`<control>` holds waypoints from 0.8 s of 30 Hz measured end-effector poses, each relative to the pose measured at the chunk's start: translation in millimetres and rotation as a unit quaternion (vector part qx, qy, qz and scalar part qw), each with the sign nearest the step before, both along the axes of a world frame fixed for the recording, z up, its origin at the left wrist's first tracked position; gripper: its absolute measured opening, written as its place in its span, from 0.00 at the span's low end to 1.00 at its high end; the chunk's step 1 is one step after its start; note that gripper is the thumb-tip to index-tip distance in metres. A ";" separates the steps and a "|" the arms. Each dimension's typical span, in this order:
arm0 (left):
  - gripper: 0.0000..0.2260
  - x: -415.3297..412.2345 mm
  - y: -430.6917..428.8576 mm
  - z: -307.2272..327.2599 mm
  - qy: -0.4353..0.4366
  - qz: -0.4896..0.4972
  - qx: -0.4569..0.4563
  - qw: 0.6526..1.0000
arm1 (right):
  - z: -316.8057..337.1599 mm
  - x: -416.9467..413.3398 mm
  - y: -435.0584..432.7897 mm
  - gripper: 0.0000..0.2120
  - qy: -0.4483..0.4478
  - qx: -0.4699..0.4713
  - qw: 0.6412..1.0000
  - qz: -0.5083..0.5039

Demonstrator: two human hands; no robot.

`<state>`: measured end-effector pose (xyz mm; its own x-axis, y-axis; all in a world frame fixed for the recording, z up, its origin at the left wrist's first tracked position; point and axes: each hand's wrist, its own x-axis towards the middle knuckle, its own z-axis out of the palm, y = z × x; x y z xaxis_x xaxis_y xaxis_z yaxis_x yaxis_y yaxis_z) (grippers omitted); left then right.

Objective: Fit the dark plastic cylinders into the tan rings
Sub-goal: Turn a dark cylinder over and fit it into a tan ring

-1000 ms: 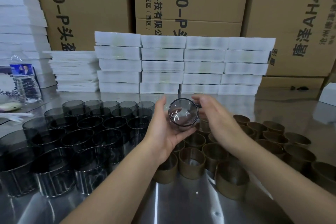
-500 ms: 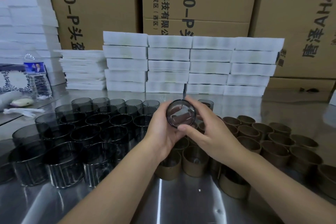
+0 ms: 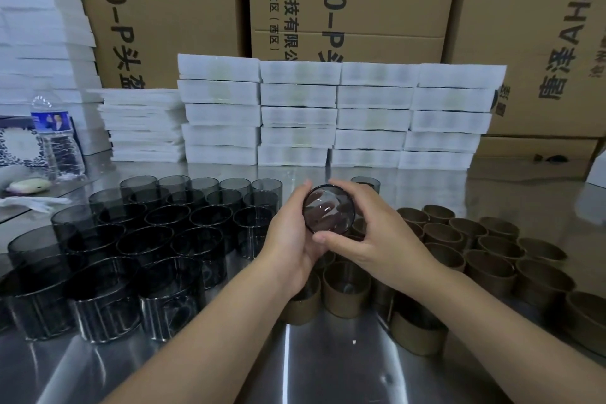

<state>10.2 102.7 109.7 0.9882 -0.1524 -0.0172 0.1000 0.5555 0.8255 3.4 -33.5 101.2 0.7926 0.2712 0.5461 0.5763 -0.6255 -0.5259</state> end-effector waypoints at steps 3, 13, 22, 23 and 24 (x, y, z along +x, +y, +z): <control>0.17 -1.0 -0.3 0.4 0.010 -0.012 -0.016 1.000 | 2.0 -2.8 1.6 0.36 -0.011 -0.020 1.000 -0.021; 0.25 -4.4 -5.5 -2.0 0.028 -0.106 -0.119 0.987 | 5.0 -11.7 10.6 0.32 -0.015 0.018 0.995 -0.099; 0.26 -6.5 -6.5 -4.6 0.034 -0.144 -0.135 0.980 | 8.0 -15.5 13.3 0.28 -0.020 0.082 0.991 -0.106; 0.26 -6.6 -6.7 -4.9 0.036 -0.145 -0.136 0.979 | 7.9 -15.4 13.5 0.27 -0.019 0.087 0.991 -0.103; 0.25 -6.6 -7.0 -5.4 0.040 -0.144 -0.138 0.979 | 7.8 -15.1 13.7 0.26 -0.017 0.093 0.991 -0.099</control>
